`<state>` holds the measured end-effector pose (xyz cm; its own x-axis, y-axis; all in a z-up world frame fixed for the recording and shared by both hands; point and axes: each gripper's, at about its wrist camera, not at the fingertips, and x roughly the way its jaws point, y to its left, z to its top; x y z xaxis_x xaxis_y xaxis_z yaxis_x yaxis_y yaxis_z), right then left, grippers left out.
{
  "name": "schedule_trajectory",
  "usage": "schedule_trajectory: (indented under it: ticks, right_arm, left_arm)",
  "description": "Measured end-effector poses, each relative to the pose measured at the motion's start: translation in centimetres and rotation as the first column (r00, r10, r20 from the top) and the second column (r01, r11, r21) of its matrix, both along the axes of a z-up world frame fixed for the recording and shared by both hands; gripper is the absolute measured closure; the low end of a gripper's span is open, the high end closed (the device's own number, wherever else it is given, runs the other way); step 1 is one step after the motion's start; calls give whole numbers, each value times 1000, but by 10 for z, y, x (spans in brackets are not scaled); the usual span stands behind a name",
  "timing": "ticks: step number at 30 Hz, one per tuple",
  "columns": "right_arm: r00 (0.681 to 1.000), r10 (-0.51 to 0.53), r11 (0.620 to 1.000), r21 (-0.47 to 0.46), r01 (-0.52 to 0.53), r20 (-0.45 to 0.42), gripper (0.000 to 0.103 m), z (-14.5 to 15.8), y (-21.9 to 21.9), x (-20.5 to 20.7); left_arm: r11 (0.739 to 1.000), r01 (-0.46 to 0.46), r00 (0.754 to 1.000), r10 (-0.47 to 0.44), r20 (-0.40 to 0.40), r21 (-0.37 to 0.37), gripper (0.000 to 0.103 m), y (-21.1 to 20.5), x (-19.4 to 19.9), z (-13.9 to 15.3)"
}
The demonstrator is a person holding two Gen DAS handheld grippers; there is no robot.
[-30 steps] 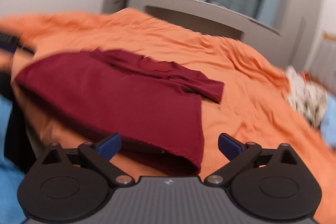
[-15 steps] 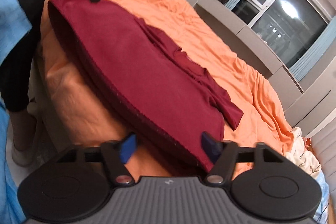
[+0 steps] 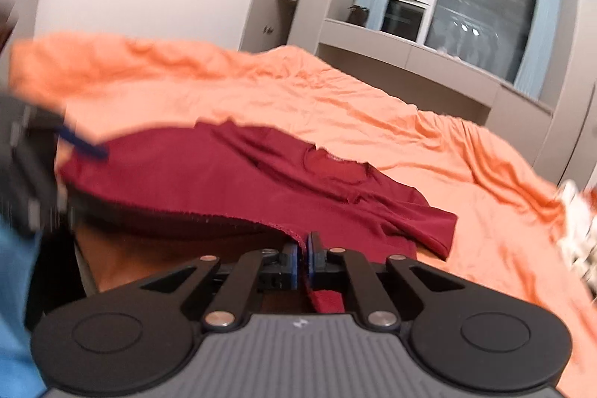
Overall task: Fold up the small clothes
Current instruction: 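Lift the hem with both grippers and fold it over toward the collar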
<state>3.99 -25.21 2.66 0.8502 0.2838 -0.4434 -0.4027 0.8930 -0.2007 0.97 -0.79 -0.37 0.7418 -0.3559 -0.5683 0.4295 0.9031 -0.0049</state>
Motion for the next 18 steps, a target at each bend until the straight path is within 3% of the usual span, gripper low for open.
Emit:
schedule_trajectory:
  ticks: [3,7,10,13,16,18]
  right_arm:
    - [1000,-8,996,85,10,-18,97,13,-11,16]
    - [1000,-21,993,119,23,-12,97,22,-19,25]
    - [999,-40,992,121,40,-3,97,22,-23,26]
    - [998,-55,992,112,55,-5,97,18,-26,22]
    - [998,-63,994,83,64,-19,97,9,-23,13]
    - [997,-68,996,55,70,-36,97,0,-19,8]
  left_arm:
    - [998,-13,1000,13,-12,65,0,-8,6,-10]
    - [981,-102,995,104,0,168,3,-8,17,-19]
    - [958,-188,982,187,23,217,18,6,21,-22]
    - [948,-241,970,236,53,207,50,24,22,-18]
    - [946,-272,962,261,85,179,60,40,22,-10]
    - [950,-273,960,260,104,151,73,47,22,-5]
